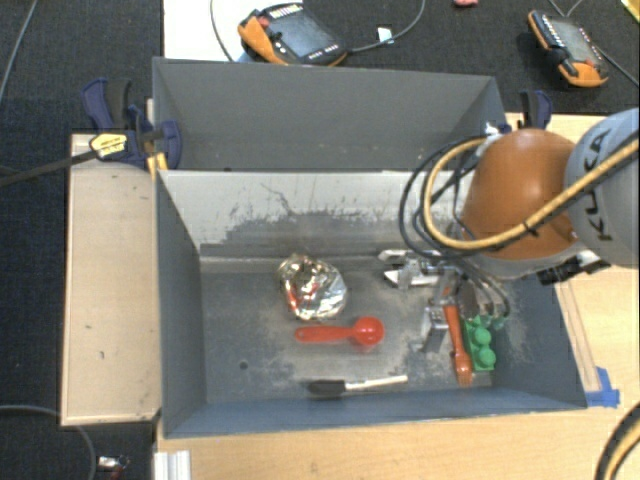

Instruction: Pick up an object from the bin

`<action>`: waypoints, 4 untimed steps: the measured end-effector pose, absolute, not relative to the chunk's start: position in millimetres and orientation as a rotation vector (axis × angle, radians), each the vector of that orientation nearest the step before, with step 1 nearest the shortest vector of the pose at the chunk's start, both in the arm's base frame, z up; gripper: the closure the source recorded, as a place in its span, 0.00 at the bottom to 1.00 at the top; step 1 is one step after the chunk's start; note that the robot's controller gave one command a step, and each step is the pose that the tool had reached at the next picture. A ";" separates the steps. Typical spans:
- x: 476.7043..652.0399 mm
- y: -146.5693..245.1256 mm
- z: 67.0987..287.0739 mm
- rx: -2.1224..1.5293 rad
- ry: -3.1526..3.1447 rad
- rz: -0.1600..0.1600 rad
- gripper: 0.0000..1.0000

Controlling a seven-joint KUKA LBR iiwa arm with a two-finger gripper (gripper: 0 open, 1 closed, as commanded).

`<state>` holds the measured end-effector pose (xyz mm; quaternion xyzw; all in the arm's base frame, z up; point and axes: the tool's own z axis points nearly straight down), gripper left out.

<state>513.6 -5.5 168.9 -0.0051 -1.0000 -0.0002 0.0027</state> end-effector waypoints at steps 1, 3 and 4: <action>515.3 -5.6 173.3 -0.016 -3.145 0.000 0.00; 544.9 77.9 150.5 0.471 -3.116 0.001 0.00; 549.8 102.2 98.9 0.724 -3.044 -0.009 0.00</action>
Offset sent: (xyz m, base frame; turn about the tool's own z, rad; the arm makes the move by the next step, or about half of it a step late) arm 0.0109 0.0825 -0.0989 -0.4700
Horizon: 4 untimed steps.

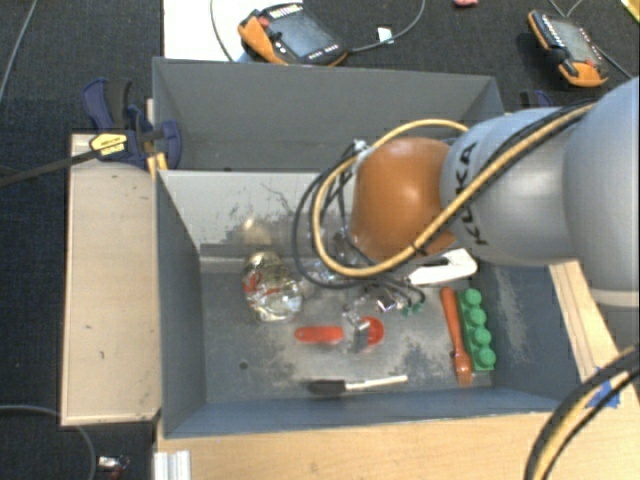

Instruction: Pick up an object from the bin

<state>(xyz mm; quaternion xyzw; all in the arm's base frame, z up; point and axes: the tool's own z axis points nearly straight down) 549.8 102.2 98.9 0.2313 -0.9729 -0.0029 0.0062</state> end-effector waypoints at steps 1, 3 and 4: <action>578.8 175.6 70.7 0.012 -3.154 -0.005 0.00; 525.5 84.0 70.8 0.602 -3.080 -0.005 1.00; 523.2 83.9 95.9 0.597 -3.073 -0.006 1.00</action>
Offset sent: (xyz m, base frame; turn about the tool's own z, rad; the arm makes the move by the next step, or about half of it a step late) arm -0.0250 -0.0180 -0.0289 0.0789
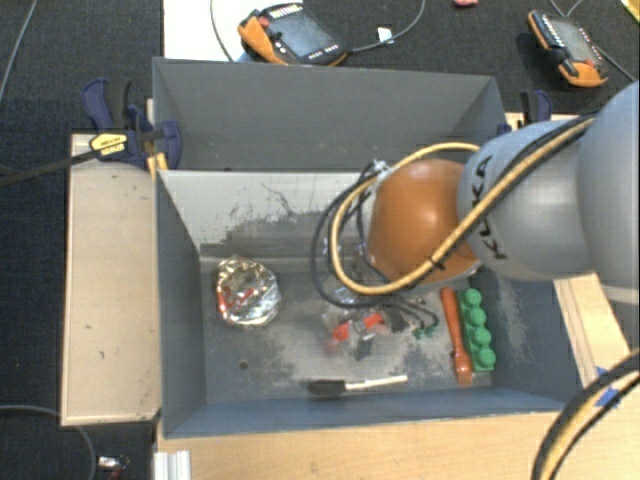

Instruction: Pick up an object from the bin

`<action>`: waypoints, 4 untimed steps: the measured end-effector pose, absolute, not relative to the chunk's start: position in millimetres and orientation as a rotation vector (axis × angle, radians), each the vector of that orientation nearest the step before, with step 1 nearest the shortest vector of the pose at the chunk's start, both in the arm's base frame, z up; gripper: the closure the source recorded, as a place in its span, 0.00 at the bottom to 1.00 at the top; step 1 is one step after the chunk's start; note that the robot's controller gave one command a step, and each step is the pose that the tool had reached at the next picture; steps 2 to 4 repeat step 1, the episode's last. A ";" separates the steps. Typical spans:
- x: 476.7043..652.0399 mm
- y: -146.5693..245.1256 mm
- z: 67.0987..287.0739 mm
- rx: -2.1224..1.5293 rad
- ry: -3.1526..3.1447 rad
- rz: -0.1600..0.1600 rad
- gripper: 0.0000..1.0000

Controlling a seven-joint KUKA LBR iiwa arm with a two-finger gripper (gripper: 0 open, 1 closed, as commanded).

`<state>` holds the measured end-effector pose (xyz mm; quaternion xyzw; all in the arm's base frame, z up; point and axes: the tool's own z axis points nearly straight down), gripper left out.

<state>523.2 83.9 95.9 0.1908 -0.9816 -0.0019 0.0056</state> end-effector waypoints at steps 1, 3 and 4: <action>523.5 84.0 141.3 0.596 -3.074 -0.006 1.00; 523.5 84.0 141.3 0.596 -3.074 -0.006 1.00; 523.5 84.0 141.3 0.596 -3.074 -0.006 1.00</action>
Offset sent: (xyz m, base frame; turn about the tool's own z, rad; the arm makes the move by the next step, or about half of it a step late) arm 0.0002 0.0002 0.0324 0.0004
